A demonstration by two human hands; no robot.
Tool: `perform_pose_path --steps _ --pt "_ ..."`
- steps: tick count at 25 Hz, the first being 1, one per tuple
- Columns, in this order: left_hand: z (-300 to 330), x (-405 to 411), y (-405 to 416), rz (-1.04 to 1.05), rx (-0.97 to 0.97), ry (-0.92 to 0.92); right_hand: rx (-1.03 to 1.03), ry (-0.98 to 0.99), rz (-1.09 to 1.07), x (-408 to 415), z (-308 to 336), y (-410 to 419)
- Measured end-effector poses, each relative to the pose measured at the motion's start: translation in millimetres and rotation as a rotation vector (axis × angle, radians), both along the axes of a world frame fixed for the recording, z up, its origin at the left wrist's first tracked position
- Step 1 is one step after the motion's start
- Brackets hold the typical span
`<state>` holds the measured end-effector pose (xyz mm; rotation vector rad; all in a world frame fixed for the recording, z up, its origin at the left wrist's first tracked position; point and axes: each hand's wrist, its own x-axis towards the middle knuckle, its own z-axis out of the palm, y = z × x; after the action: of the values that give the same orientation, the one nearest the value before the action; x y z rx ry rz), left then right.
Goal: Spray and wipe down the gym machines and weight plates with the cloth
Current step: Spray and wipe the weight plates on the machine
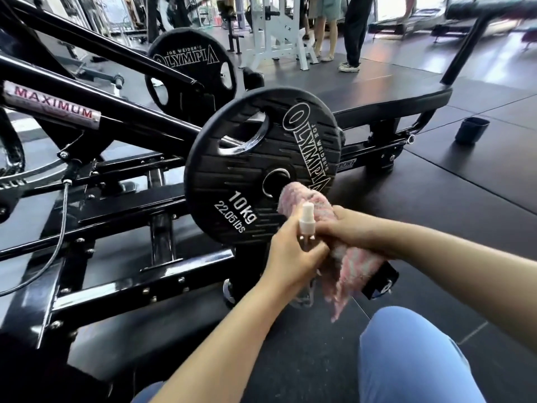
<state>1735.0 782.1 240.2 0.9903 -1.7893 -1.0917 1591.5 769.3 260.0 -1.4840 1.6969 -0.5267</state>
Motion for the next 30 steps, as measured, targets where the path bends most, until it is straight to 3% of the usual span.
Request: perform_pose_path --steps 6,13,18,22,24,26,30 --pt "-1 2 -27 -0.033 0.006 -0.166 -0.200 -0.012 0.089 3 -3 -23" --pt "3 7 -66 0.077 0.260 0.075 -0.092 0.188 -0.055 32 3 -98" --pt "2 4 -67 0.246 0.325 0.191 -0.022 -0.160 -0.185 28 -5 -122" --pt "2 9 -50 0.174 0.319 0.147 0.147 -0.270 -0.170 17 -1 -97" --pt "-2 10 -36 0.136 0.325 0.159 0.324 -0.438 -0.062 14 1 -79" --pt "-8 9 -26 0.110 0.332 0.162 0.376 -0.526 -0.047 10 -1 -64" --pt "-15 11 -9 -0.042 0.320 0.179 0.167 -0.232 -0.088 0 3 -12"
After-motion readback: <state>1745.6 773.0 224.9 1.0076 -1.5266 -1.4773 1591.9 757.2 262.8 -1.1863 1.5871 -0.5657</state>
